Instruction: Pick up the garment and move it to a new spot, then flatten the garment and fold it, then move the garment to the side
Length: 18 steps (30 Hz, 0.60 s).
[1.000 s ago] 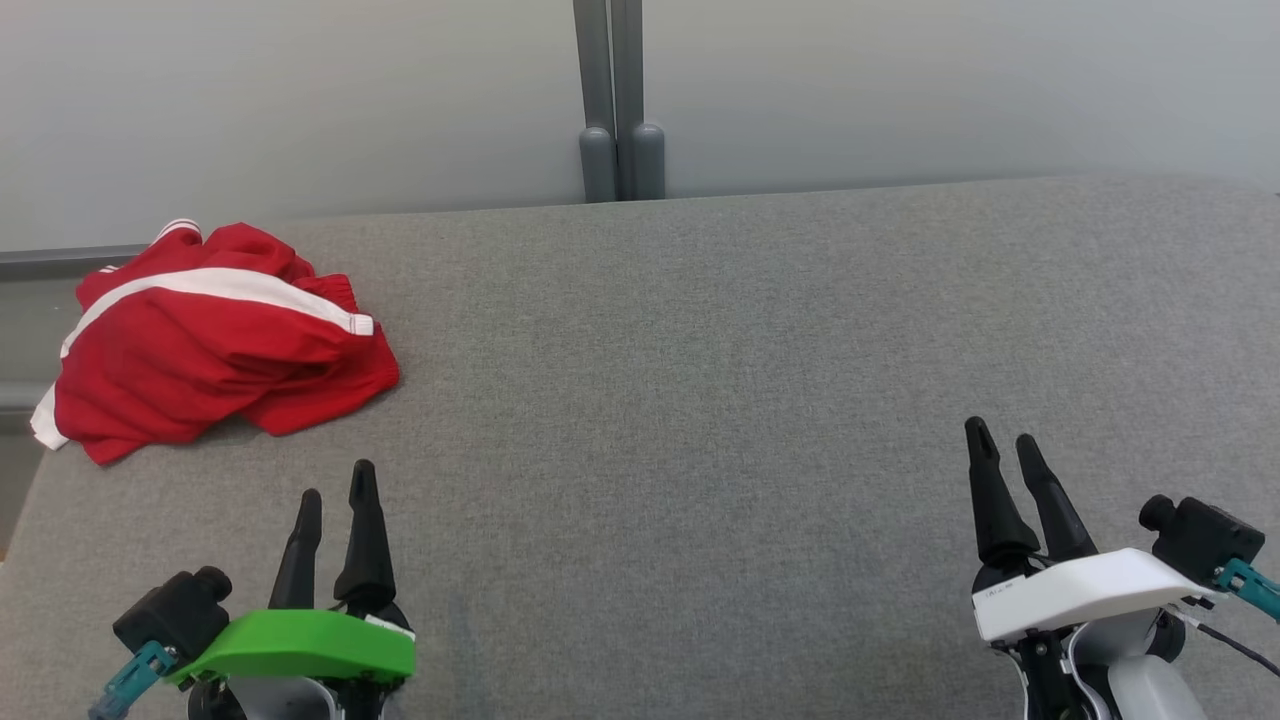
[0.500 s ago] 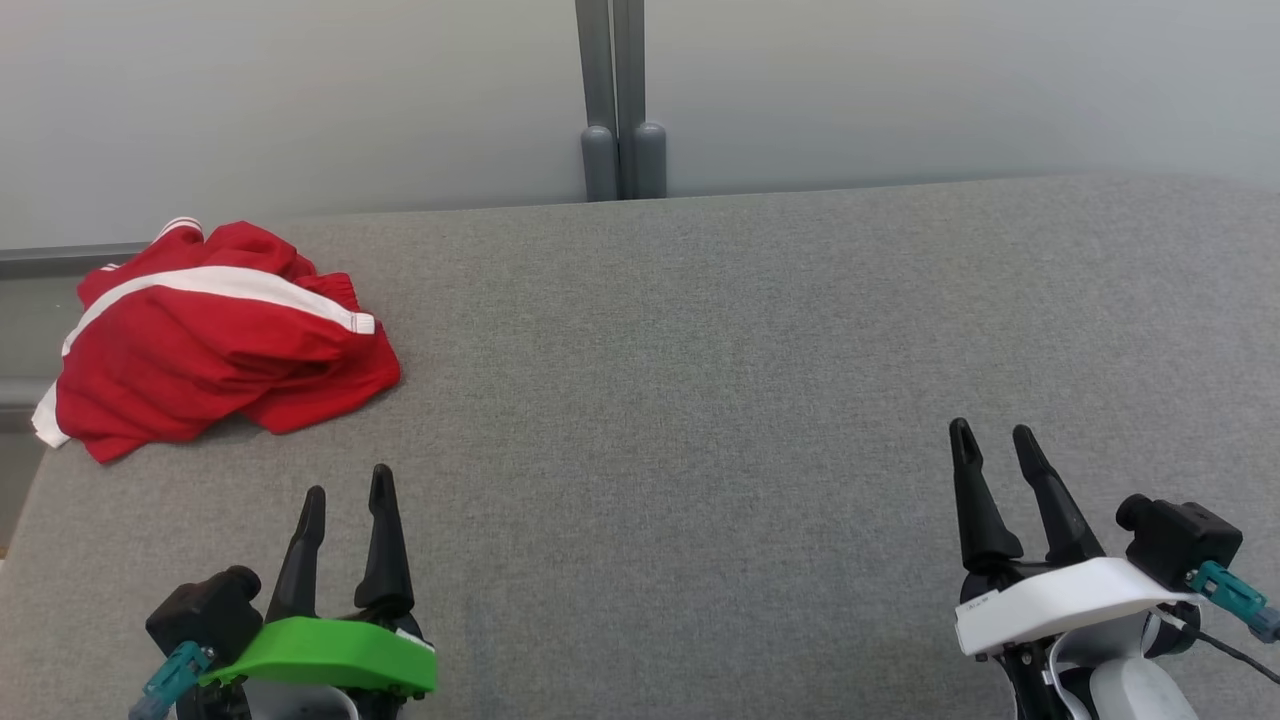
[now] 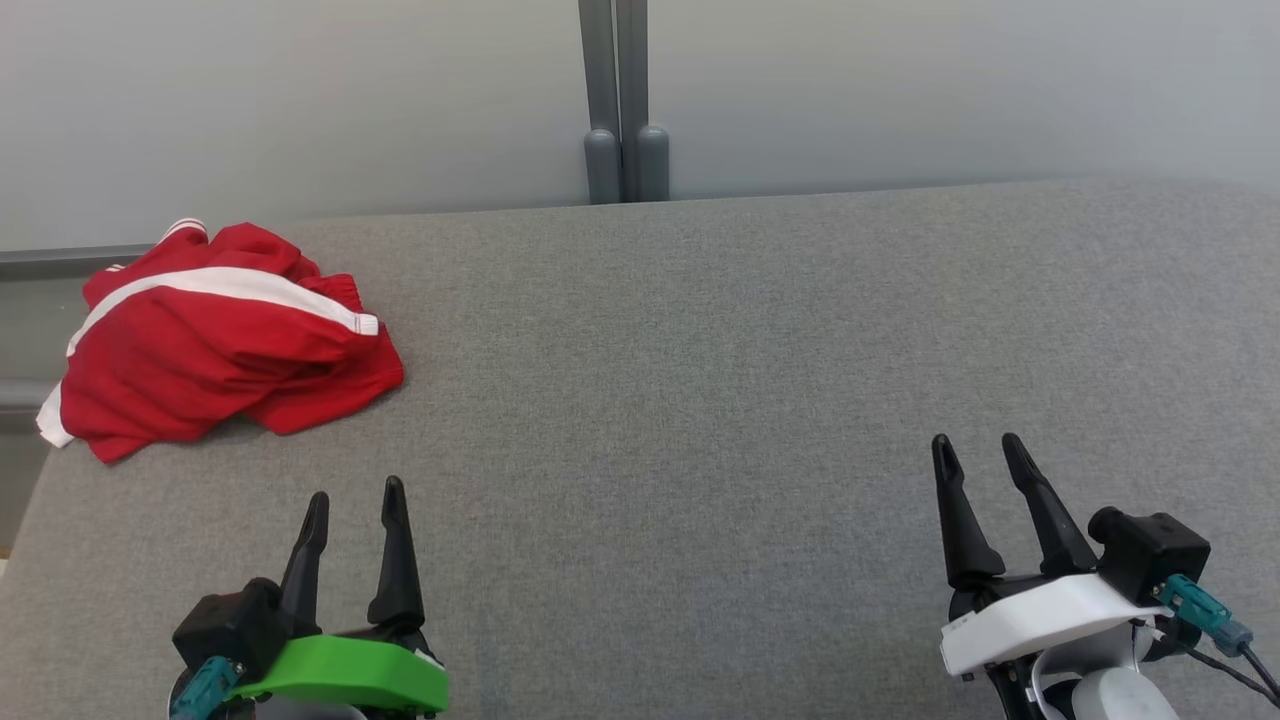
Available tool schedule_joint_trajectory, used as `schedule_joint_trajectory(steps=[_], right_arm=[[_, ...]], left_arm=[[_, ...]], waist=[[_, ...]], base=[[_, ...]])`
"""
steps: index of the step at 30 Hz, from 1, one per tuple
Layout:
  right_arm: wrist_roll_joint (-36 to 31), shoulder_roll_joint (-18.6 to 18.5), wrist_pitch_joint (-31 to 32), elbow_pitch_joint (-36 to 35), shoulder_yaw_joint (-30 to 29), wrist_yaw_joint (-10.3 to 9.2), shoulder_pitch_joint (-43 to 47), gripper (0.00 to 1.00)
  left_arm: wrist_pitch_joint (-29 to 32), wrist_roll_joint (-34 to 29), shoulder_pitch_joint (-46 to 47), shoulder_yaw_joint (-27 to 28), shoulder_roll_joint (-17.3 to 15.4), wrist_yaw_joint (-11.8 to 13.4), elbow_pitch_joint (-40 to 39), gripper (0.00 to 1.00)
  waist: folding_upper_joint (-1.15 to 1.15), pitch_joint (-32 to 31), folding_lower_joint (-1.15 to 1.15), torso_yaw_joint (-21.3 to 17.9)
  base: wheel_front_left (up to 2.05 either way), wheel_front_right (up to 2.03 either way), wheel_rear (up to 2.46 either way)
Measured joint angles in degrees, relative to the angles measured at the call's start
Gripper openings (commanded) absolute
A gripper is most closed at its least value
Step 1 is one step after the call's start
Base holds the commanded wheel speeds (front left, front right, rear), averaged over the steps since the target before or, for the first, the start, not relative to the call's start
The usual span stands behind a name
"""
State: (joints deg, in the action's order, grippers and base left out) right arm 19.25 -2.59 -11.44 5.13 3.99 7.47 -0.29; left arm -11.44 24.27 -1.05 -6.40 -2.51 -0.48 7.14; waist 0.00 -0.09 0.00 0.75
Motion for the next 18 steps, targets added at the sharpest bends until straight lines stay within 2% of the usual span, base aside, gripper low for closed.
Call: schedule_joint_trajectory(steps=[18], right_arm=[[-8.5, -0.1, -2.1, 0.6, 0.5, 0.0, 0.4, 1.0]], left_arm=[[-2.1, -6.9, -1.3, -0.8, -0.1, 0.7, -0.3, 1.0]], waist=[[0.0, -0.2, 0.0, 0.1]], base=[[0.0, 0.0, 0.0]])
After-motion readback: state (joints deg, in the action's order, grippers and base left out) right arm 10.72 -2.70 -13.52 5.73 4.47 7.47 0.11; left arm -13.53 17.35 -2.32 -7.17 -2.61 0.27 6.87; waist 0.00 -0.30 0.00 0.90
